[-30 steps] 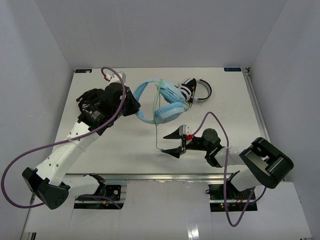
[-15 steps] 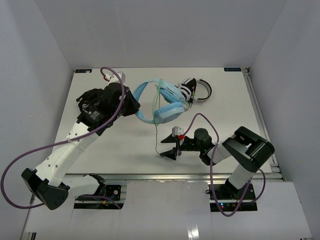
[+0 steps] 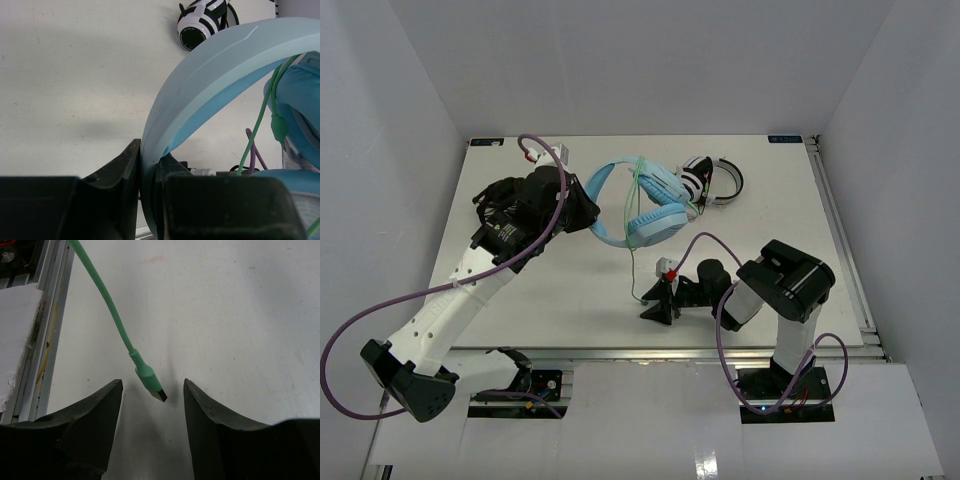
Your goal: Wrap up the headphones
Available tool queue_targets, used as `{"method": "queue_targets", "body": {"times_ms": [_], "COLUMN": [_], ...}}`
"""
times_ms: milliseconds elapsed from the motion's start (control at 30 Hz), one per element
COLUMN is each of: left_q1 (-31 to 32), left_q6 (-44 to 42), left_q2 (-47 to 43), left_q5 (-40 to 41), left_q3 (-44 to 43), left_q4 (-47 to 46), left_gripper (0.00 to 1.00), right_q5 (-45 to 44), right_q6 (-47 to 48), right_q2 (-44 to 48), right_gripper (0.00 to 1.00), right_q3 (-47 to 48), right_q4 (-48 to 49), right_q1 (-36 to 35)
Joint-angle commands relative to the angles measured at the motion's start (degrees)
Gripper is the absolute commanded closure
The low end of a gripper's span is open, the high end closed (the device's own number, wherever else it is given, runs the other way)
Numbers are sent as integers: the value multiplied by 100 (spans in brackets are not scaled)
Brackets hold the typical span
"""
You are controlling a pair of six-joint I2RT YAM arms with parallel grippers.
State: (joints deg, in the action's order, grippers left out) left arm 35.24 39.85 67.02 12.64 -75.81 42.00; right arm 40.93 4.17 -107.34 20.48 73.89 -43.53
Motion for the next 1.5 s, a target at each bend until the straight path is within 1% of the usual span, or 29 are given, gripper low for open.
{"method": "queue_targets", "body": {"times_ms": [0, 333, 433, 733, 900, 933, 1033, 1133, 1467], "left_q1": [-26, -26, -26, -23, -26, -26, -26, -26, -26], "left_q6": [225, 225, 225, 240, 235, 220, 156, 102, -139], "left_q2": [-286, -301, -327, -353, -427, -462, -589, -734, -1063], "left_q5": [-122, -120, -113, -101, -209, -283, -694, -1025, -1294], "left_q3": [-104, -32, 5, 78, 115, 143, 299, 426, 553], "left_q4": [-506, -551, -567, -593, -635, -678, -909, -1017, -1030], "left_gripper": [100, 100, 100, 100, 100, 100, 100, 100, 100], "right_q5": [80, -45, -47, -76, -145, -167, -243, -462, -891], "right_q6": [-84, -259, -300, -435, -578, -601, -696, -891, -1522], "right_q2": [-195, -350, -305, -275, -271, -267, -259, -261, -352], "right_gripper": [43, 44, 48, 73, 91, 92, 92, 92, 92], "right_q3": [138, 98, 85, 76, 55, 50, 38, -70, -150], "right_q4": [1993, 2566, 2645, 2882, 2927, 2929, 2978, 3384, 3404], "right_q1": [-24, -24, -24, -33, -9, 0, 44, 125, 700]}}
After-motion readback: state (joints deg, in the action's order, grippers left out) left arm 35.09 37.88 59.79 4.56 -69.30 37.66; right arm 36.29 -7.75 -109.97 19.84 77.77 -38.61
